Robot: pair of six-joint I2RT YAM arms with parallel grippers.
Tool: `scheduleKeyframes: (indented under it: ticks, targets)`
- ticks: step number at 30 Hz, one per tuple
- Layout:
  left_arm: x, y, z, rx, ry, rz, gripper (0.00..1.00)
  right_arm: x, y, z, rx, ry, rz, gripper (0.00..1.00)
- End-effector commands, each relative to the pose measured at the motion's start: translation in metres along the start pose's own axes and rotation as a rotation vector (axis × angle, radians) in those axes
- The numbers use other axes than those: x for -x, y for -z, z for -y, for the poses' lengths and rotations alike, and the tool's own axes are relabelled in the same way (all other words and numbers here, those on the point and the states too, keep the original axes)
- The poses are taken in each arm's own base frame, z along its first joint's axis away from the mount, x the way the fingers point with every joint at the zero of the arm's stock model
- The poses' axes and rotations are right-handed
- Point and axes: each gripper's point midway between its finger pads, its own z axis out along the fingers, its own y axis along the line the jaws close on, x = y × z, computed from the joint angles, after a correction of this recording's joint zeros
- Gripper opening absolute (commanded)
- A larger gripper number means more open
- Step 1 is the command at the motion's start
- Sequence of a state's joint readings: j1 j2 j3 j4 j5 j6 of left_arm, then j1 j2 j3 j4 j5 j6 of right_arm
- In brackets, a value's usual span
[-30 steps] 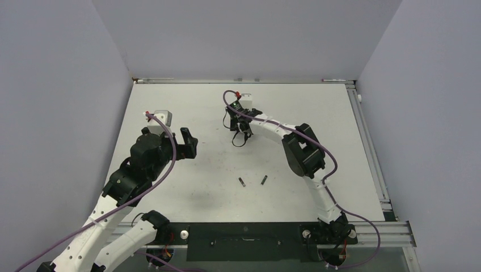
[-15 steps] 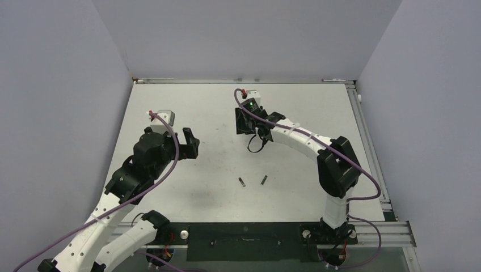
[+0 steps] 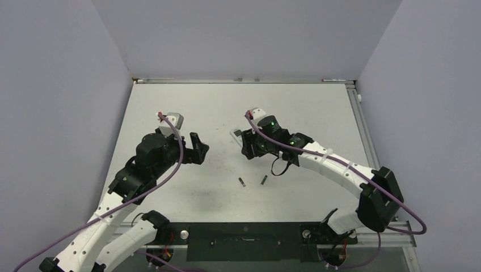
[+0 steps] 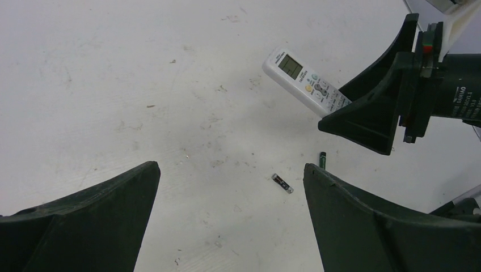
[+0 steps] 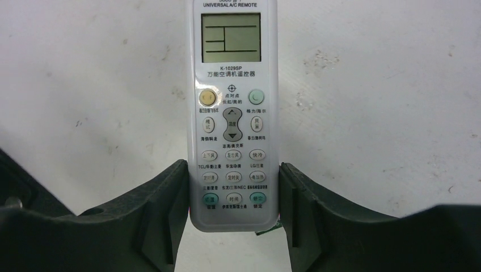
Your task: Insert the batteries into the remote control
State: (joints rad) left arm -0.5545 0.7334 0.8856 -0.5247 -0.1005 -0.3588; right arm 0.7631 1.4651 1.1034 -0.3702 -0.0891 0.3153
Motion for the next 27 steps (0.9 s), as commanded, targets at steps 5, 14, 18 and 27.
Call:
scheduleKeyframes:
  ticks: [5, 14, 18, 27]
  targets:
    - [0.003, 0.005, 0.035, -0.194, 0.050, 0.008, 0.96, -0.005, 0.061, -0.051, 0.279, 0.134, 0.082, 0.08]
    - [-0.016, 0.014, 0.070, -0.413, 0.189, -0.023, 0.96, -0.028, 0.090, -0.077, 0.472, 0.088, 0.073, 0.08]
    - [-0.021, 0.018, 0.081, -0.484, 0.245, -0.031, 0.96, -0.030, 0.105, -0.089, 0.555, 0.058, 0.075, 0.08]
    - [-0.029, 0.030, 0.107, -0.671, 0.334, -0.065, 0.96, -0.040, 0.126, -0.106, 0.711, 0.030, 0.038, 0.09]
